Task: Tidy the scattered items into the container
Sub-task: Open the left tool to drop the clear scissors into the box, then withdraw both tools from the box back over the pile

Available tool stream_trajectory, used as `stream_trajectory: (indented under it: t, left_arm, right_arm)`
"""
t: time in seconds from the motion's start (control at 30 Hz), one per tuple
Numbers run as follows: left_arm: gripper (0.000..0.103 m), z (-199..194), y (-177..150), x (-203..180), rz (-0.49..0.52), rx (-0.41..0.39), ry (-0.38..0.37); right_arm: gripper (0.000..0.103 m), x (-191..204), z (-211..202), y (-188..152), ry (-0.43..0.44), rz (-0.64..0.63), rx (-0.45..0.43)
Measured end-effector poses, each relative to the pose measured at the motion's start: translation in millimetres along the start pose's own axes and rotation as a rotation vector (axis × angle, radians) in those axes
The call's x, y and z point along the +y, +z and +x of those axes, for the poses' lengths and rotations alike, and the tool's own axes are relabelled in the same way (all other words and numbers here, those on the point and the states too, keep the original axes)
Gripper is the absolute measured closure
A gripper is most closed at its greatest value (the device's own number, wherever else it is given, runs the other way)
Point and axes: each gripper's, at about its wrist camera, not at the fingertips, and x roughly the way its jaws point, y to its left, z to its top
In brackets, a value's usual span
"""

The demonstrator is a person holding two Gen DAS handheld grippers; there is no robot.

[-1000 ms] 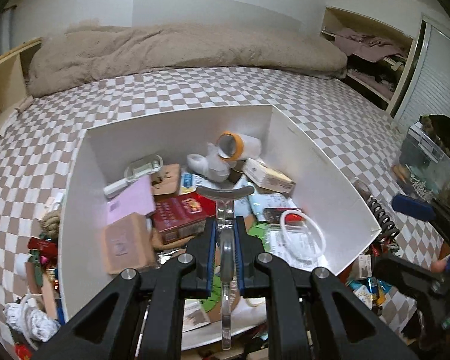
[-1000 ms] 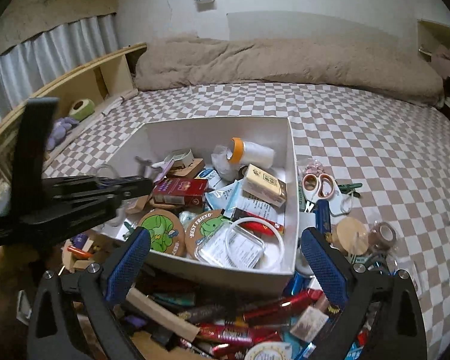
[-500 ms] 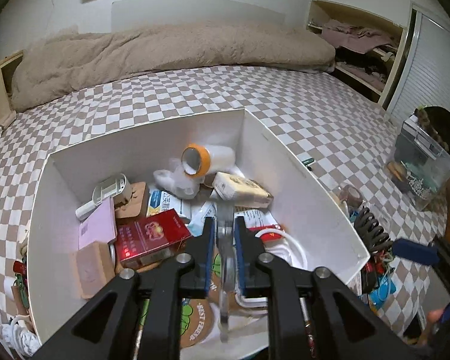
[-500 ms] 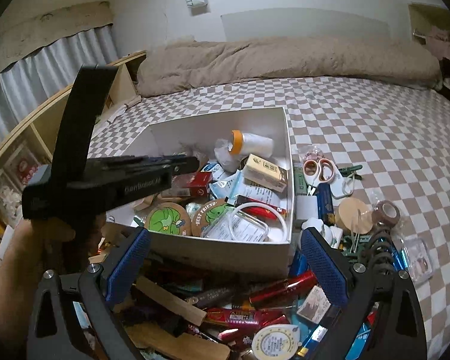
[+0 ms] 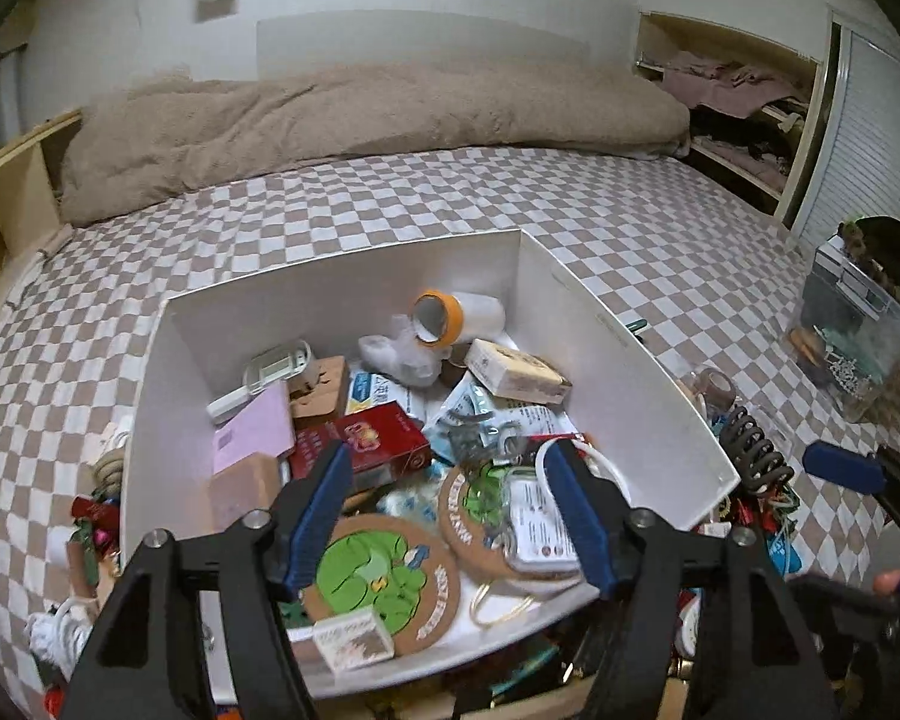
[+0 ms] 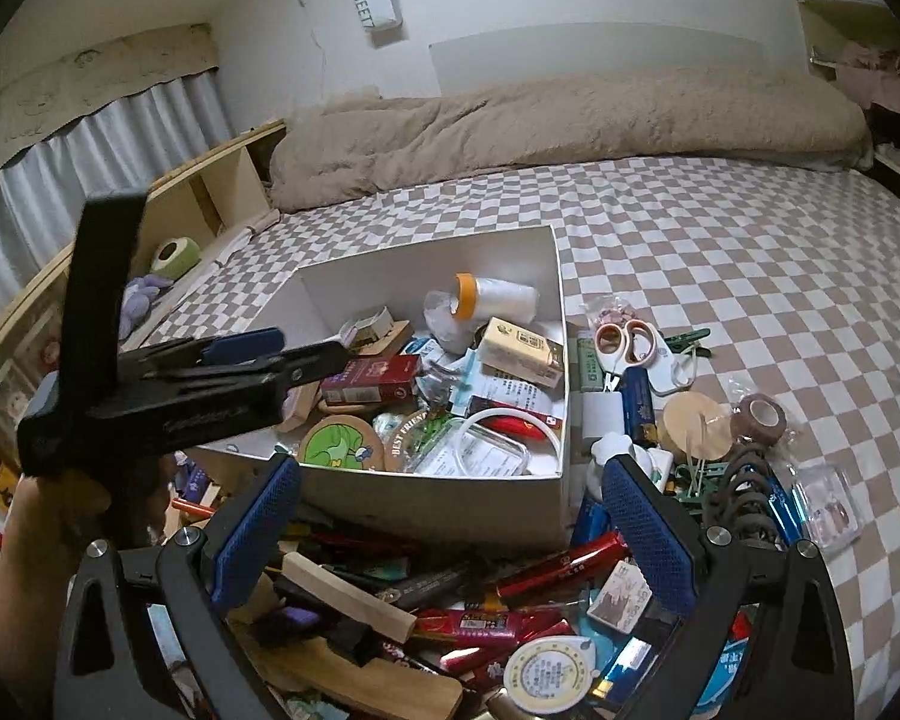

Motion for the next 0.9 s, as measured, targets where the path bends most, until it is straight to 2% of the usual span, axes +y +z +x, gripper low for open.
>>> stream_trajectory:
  t: [0.13, 0.27, 0.43, 0.53, 0.9]
  left_arm:
    - [0.028, -21.9, -6.1, 0.7, -0.011, -0.03, -0.01]
    - [0.014, -40.6, -11.4, 3.5, -0.045, -0.064, -0.012]
    - [0.012, -62.9, -19.4, 2.2, -0.051, -0.097, -0.014]
    - [0.003, -78.2, -23.6, 0.4, -0.054, -0.123, -0.013]
    - [0.0, -112.6, -41.5, 5.1, -0.082, -0.15, -0.009]
  right_arm:
    - [0.003, 4.7, -8.3, 3.4, 0.008, -0.003, -0.017]
    - [0.003, 9.5, -17.8, 5.2, 0.009, -0.011, -0.038]
    - [0.003, 12.4, -28.3, 4.3, 0.001, -0.011, -0.055]
    - [0.003, 15.1, -33.9, 2.8, 0.004, -0.014, -0.064]
    - [0.003, 19.7, -53.2, -4.0, -0.04, -0.029, -0.104]
